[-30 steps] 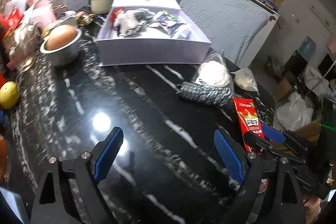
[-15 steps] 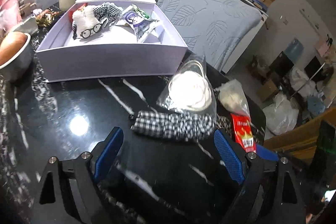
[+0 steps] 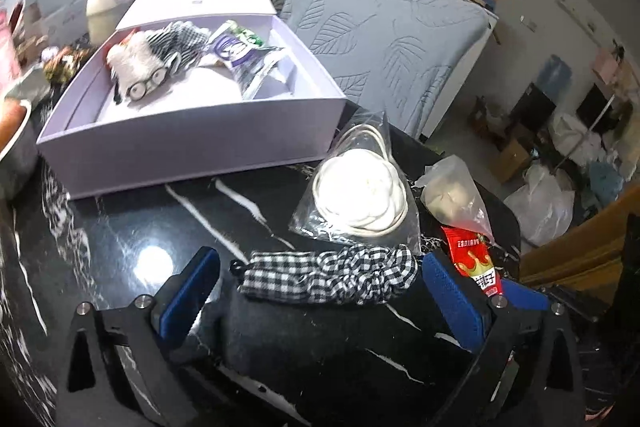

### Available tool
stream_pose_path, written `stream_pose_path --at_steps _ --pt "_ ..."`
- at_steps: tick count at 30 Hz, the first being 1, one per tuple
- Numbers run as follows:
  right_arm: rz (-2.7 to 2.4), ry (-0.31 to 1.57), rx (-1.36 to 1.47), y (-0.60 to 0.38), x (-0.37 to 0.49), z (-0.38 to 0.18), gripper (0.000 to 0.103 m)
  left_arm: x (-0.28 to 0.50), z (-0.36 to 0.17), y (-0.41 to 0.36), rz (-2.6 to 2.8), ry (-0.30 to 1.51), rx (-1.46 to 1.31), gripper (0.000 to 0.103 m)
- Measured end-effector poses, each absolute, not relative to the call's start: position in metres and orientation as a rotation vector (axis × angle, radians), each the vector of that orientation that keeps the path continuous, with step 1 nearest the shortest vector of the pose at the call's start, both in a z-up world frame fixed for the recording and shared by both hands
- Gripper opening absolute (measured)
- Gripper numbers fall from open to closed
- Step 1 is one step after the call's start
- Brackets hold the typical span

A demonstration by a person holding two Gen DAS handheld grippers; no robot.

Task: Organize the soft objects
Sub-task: 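Close the left tool on the gingham scrunchie while the right tool holds the red packet, then carry the scrunchie with the left tool while the right tool carries the red packet to the box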

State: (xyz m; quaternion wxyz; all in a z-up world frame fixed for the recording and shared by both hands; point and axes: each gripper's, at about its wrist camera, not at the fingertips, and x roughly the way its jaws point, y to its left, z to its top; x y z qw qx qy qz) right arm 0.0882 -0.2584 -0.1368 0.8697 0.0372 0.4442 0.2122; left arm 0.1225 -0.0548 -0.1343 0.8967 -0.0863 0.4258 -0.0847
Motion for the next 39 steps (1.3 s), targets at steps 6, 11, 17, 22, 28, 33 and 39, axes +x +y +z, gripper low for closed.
stream_pose_path --at_steps 6,11,17,22,28,33,39 --pt "0.441 0.932 0.074 -0.258 0.089 -0.136 0.046 0.128 -0.146 -0.066 -0.181 0.910 -0.130 0.103" --pt "0.437 0.931 0.068 -0.257 0.088 -0.136 0.046 0.134 -0.152 -0.068 -0.155 0.919 -0.098 0.103" --pt "0.431 0.929 0.060 -0.255 0.086 -0.137 0.046 0.138 -0.153 -0.071 -0.125 0.927 -0.074 0.103" --pt "0.426 0.927 0.055 -0.254 0.085 -0.136 0.046 0.136 -0.153 -0.076 -0.101 0.935 -0.047 0.103" --pt "0.423 0.924 0.053 -0.253 0.084 -0.137 0.046 0.130 -0.152 -0.075 -0.111 0.930 -0.043 0.099" --pt "0.421 0.921 0.053 -0.253 0.083 -0.136 0.046 0.123 -0.150 -0.071 -0.133 0.944 -0.086 0.099" --pt "0.428 0.922 0.062 -0.252 0.079 -0.135 0.046 0.110 -0.147 -0.068 -0.131 0.947 -0.099 0.099"
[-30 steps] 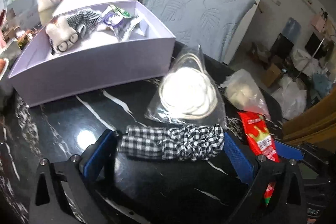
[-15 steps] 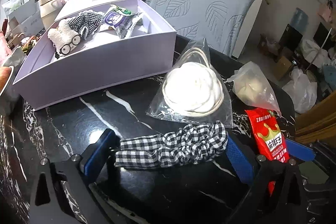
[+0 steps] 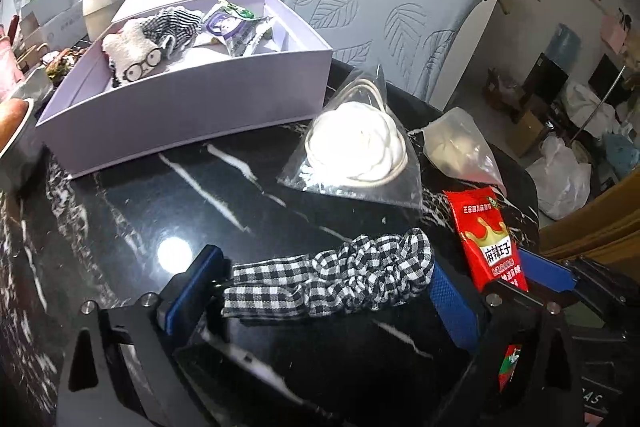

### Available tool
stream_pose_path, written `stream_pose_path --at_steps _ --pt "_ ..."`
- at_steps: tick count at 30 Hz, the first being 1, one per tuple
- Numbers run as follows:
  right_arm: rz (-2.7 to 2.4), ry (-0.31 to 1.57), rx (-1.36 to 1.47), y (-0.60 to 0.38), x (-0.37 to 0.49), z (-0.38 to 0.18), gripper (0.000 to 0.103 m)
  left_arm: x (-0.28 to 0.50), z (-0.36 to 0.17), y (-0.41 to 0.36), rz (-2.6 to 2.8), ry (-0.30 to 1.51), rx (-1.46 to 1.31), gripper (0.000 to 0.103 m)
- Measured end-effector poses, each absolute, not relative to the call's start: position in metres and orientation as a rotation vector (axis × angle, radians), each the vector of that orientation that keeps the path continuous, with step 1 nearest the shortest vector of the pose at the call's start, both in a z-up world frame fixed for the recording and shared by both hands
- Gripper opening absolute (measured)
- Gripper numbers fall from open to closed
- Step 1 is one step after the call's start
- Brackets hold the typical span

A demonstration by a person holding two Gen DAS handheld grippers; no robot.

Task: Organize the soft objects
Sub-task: 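Carry the scrunchie with the left tool while the right tool carries the red packet to the box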

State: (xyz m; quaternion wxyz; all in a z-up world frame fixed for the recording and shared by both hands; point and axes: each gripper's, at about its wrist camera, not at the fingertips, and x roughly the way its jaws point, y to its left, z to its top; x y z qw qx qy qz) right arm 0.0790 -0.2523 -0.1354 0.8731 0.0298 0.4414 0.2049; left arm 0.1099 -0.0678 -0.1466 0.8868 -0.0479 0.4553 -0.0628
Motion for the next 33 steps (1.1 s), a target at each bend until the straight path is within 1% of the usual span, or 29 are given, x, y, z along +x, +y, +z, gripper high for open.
stream_pose_path --at_steps 18,33 --pt "0.537 0.878 0.023 -0.225 0.041 -0.121 0.045 0.036 -0.116 -0.041 -0.020 0.869 -0.086 0.099" --pt "0.696 0.806 -0.029 -0.180 0.007 -0.097 0.045 -0.025 -0.083 -0.004 0.130 0.776 -0.109 0.099"
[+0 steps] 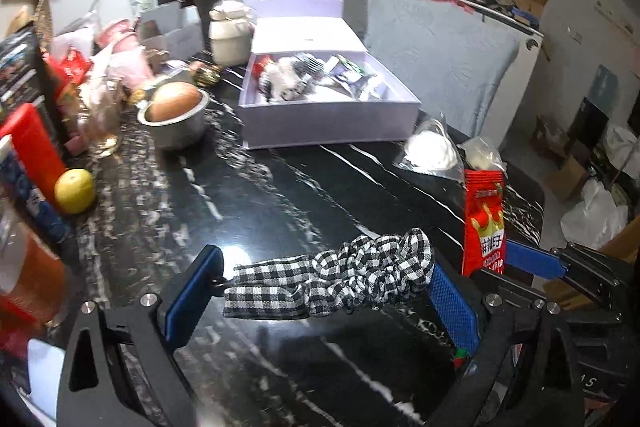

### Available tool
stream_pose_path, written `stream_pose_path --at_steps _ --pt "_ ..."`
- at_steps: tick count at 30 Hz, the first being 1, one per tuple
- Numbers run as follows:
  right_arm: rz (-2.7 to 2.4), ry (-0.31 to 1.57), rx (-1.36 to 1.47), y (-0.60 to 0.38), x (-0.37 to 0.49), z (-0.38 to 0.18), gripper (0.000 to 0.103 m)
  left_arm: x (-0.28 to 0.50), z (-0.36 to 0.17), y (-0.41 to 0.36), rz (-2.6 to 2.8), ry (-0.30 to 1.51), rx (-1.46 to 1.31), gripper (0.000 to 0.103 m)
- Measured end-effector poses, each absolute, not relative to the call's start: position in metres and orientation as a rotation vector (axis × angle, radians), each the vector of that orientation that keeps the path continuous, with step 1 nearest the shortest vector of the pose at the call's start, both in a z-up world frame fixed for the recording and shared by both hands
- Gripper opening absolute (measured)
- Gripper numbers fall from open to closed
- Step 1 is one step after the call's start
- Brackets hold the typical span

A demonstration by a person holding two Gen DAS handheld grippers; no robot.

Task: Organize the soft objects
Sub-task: 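Carry the scrunchie with the left tool while the right tool carries the red packet to the box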

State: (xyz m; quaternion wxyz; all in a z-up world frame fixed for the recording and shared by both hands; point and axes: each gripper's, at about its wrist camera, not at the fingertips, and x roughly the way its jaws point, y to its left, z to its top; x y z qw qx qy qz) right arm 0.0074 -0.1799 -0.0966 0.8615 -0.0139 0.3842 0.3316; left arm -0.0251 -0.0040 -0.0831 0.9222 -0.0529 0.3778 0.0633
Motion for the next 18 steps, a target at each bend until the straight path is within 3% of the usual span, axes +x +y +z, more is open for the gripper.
stream_pose_path --at_steps 18 --pt "0.823 0.678 -0.062 -0.144 0.004 -0.050 0.045 -0.033 -0.035 0.025 0.194 0.637 -0.126 0.099"
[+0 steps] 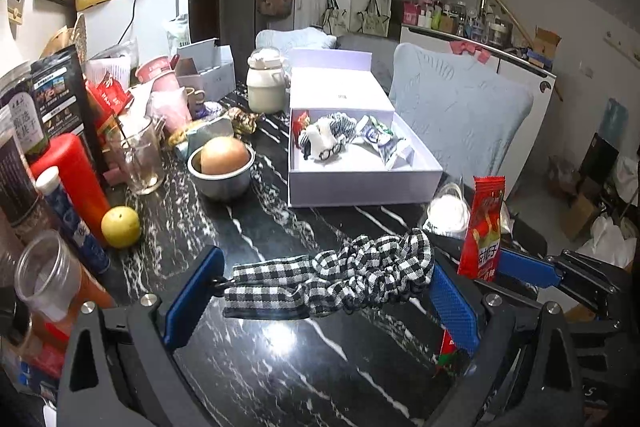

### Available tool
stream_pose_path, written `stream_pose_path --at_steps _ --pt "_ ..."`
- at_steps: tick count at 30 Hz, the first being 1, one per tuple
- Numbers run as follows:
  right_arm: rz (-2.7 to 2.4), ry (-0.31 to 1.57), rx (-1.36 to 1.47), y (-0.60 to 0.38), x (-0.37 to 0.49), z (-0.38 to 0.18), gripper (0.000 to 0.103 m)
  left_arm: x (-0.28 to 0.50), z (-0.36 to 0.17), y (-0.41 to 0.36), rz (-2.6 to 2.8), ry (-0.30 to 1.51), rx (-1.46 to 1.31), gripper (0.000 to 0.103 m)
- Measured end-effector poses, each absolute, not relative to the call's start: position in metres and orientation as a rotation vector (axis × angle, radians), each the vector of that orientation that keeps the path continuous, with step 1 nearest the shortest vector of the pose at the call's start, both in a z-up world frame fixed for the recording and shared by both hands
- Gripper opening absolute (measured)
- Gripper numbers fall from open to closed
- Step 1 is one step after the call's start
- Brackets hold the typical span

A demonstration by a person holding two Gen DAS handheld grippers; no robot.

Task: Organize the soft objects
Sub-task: 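Carry the scrunchie with the left tool while the right tool carries the red packet to the box, then lower the red packet into the box and open the right tool while the left tool lowers the scrunchie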

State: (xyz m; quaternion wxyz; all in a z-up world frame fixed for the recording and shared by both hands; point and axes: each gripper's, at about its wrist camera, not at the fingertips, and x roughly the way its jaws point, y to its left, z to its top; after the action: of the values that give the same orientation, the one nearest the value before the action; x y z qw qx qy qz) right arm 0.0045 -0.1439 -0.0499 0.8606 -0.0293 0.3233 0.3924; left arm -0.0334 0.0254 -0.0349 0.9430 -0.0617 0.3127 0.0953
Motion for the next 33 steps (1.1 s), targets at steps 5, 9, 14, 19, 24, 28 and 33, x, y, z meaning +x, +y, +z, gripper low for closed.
stream_pose_path --at_steps 5,9,14,19,24,28,33 --pt "0.826 0.661 -0.046 -0.142 0.018 -0.040 0.045 -0.016 -0.029 0.028 0.175 0.622 -0.122 0.099" --pt "0.811 0.638 -0.043 -0.141 0.030 -0.032 0.045 0.002 -0.023 0.030 0.162 0.607 -0.115 0.099" --pt "0.781 0.614 -0.039 -0.139 0.051 -0.024 0.045 0.026 -0.014 0.034 0.168 0.587 -0.107 0.099" --pt "0.747 0.583 -0.037 -0.134 0.077 -0.015 0.045 0.054 -0.007 0.040 0.176 0.573 -0.104 0.099" --pt "0.724 0.558 -0.034 -0.128 0.099 -0.008 0.045 0.082 -0.002 0.048 0.171 0.554 -0.117 0.099" --pt "0.703 0.535 -0.031 -0.123 0.119 -0.002 0.045 0.107 0.003 0.054 0.174 0.531 -0.108 0.099" --pt "0.682 0.504 -0.037 -0.113 0.147 0.007 0.038 0.141 0.008 0.061 0.174 0.506 -0.100 0.099"
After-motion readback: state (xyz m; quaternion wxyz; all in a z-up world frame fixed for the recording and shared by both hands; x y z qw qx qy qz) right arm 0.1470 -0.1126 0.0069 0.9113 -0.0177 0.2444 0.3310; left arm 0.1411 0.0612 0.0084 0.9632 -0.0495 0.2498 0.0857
